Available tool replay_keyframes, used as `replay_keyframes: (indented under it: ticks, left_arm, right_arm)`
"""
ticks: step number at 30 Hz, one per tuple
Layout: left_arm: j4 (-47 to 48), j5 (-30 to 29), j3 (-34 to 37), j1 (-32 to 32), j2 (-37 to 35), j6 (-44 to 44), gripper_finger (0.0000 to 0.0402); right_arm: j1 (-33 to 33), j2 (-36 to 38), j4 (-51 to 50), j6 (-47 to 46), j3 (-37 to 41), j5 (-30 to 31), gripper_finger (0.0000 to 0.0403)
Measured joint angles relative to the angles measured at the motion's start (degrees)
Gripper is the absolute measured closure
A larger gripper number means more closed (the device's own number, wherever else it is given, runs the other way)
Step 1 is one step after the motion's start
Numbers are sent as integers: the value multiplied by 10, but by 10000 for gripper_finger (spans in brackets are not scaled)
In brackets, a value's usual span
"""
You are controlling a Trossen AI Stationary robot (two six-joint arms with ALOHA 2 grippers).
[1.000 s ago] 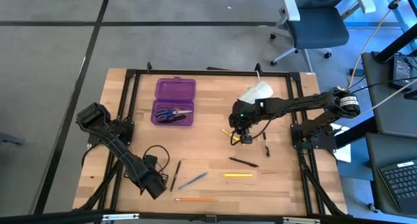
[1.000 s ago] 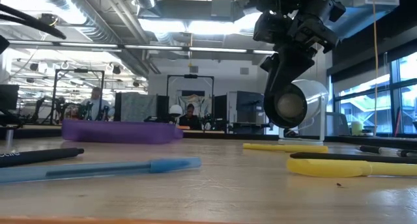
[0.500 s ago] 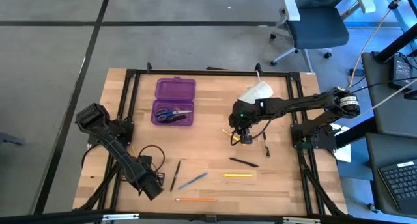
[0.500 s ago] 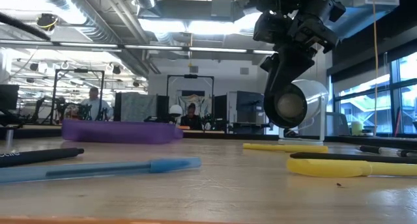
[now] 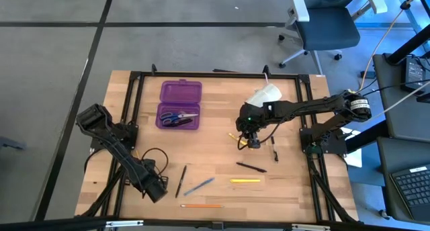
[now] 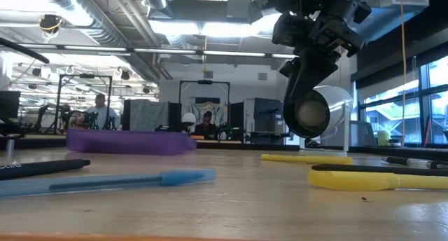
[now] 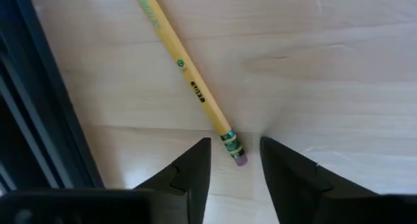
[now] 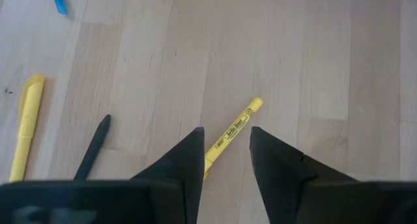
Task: Pick & place school supplies into a supply box
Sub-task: Put the yellow pencil into the purple box organizer
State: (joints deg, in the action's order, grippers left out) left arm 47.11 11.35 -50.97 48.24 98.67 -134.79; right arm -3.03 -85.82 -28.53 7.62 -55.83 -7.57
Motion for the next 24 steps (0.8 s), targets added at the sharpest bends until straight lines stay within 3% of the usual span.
replay_keyframes:
  ticks: [16,24]
  left_arm:
    - [-7,-5,3,3,0,26,350]
    - [-8,-34,3,2,0,114,382]
  right_arm:
    - [0,0,-1,1,0,0,275]
    - [0,0,-1,1,0,0,275]
